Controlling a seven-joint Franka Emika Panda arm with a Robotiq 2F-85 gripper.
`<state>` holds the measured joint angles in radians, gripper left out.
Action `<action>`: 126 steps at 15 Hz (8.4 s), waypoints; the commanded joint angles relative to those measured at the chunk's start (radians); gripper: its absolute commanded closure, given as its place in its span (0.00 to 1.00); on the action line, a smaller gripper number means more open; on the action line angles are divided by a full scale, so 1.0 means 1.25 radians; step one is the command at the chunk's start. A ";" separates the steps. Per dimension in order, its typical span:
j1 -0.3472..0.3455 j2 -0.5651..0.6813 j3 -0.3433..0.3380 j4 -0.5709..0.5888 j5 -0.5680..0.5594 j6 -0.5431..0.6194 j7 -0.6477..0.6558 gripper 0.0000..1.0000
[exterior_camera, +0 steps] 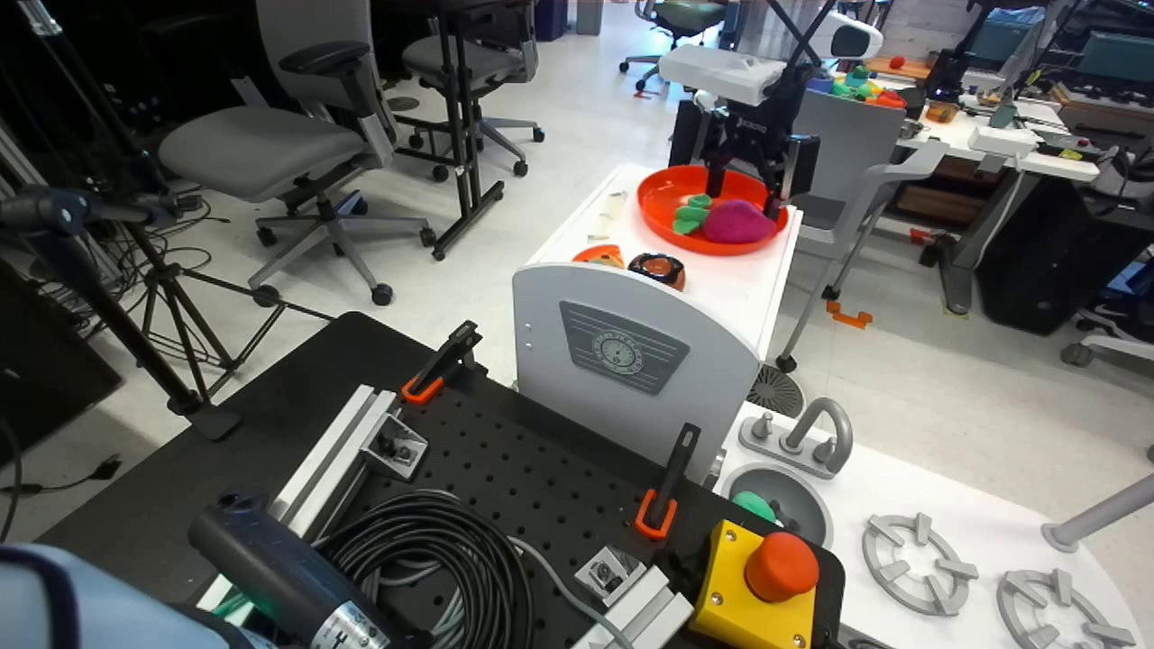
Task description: Remove the tulip plush toy from the orange plate
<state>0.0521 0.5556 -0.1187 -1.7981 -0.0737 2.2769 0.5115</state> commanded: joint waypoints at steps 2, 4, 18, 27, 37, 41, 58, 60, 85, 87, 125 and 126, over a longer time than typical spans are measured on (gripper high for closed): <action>0.015 -0.033 -0.014 -0.041 -0.005 0.025 0.015 0.00; 0.015 -0.037 -0.014 -0.044 -0.003 0.024 0.016 0.00; 0.022 -0.082 -0.017 -0.120 -0.009 0.077 0.050 0.00; 0.021 -0.091 -0.017 -0.137 -0.010 0.086 0.060 0.58; 0.015 -0.093 -0.012 -0.129 0.001 0.068 0.055 0.32; 0.008 -0.096 -0.006 -0.118 0.018 0.048 0.048 0.02; 0.012 -0.134 -0.003 -0.127 0.053 -0.034 0.085 0.00; 0.018 -0.135 -0.003 -0.137 0.051 -0.032 0.098 0.00; 0.024 -0.156 -0.001 -0.178 0.054 0.008 0.154 0.97; 0.018 -0.173 0.000 -0.194 0.062 0.025 0.152 0.97; -0.143 -0.266 -0.070 -0.318 0.143 0.066 0.086 0.97; -0.138 -0.265 -0.074 -0.319 0.094 0.077 0.085 0.97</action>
<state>-0.1517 0.2347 -0.1854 -2.1777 0.1665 2.3255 0.6301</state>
